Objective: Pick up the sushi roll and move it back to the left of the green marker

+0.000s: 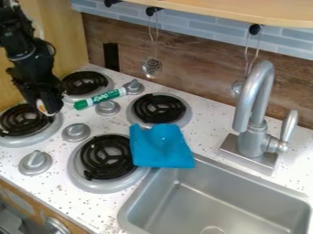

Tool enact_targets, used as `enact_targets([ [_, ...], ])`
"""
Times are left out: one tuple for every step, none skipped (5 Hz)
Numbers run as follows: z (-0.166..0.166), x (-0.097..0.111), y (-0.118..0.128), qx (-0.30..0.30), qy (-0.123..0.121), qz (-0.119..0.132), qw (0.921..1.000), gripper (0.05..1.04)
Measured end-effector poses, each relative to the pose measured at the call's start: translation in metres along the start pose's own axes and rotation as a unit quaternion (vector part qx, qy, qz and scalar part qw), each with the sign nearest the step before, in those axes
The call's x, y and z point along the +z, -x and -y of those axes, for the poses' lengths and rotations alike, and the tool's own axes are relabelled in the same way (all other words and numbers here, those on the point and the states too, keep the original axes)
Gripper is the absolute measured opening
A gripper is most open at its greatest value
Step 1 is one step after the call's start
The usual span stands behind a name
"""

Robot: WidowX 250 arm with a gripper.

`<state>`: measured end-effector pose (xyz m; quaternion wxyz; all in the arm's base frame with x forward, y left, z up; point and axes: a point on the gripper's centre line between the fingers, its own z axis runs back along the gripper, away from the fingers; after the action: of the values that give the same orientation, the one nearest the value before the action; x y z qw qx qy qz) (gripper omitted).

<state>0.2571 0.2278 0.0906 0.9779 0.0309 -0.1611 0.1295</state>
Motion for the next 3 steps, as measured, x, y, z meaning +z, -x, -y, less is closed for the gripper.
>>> enact_targets([
  [0.022,-0.001,-0.007,-0.028,0.019,-0.004,0.9994,0.573],
  [0.036,-0.006,-0.011,-0.043,0.034,-0.007,0.9985,0.573],
  [0.049,-0.028,-0.019,-0.061,0.047,-0.033,0.9965,0.573],
])
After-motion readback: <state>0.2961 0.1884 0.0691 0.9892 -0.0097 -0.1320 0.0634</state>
